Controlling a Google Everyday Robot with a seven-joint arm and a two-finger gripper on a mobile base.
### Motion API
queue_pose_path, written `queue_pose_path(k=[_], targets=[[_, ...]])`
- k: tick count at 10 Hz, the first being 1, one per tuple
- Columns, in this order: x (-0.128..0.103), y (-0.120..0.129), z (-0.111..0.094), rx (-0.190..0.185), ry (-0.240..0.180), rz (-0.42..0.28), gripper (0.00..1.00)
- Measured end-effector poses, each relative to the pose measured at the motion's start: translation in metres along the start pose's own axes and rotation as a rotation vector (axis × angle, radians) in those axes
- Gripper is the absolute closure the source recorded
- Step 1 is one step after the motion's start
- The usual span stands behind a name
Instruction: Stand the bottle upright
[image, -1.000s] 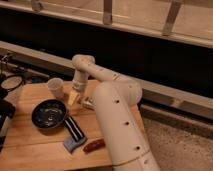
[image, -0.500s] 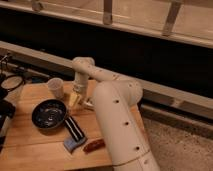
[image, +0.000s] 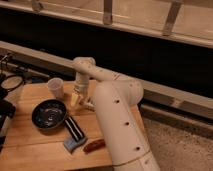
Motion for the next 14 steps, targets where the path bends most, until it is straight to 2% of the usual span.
queue_pose_path(k=[2,3,5,6,10,13,14], targets=[[0.002,-0.001,0.004,0.000,0.004,0.014,0.64],[0.003,-0.003,0.011,0.008,0.007,0.031,0.76],[0.006,-0.007,0.012,0.023,0.002,0.042,0.95],[0.004,-0.007,0.008,0.034,-0.005,0.042,0.99],[-0.010,-0.002,-0.033,0.113,-0.047,0.028,1.00],[-0.021,-0.003,-0.075,0.185,-0.115,0.022,1.00],[-0.024,-0.004,-0.091,0.223,-0.139,0.023,1.00]])
